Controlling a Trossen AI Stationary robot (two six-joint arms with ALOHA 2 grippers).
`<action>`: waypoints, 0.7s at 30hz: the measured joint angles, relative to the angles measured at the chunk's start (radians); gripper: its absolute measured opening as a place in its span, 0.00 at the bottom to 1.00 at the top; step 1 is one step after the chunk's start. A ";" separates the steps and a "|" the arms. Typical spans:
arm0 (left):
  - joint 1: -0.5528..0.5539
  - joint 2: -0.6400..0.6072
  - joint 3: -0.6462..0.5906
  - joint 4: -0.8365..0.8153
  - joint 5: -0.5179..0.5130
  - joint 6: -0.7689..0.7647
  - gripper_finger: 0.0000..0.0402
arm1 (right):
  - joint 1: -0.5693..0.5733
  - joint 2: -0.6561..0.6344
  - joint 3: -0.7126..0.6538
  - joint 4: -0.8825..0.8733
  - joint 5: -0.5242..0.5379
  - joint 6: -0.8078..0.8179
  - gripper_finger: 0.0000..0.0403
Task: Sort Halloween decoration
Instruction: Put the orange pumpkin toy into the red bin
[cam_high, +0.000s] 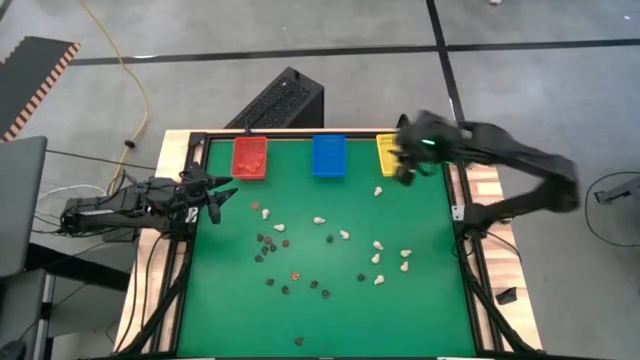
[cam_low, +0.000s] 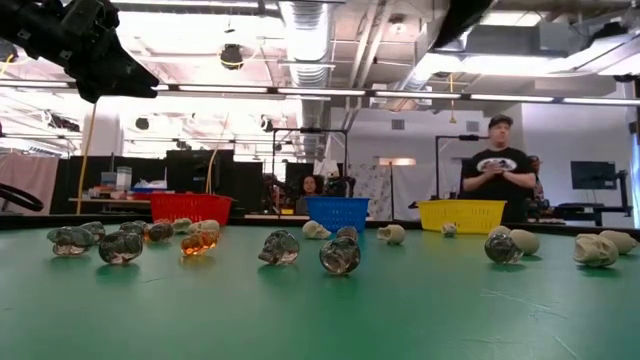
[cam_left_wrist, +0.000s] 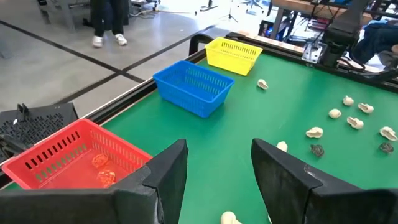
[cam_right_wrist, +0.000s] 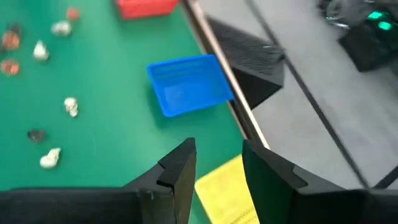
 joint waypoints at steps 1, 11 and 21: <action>0.000 0.000 0.000 0.000 0.000 0.000 0.42 | 0.008 -0.071 -0.060 0.018 0.011 0.041 0.40; 0.000 0.000 0.000 0.000 0.000 0.000 0.42 | 0.147 -0.580 -0.520 0.173 0.019 0.344 0.40; 0.000 0.000 0.000 0.000 0.000 0.000 0.42 | 0.289 -0.717 -0.766 0.448 0.008 0.406 0.40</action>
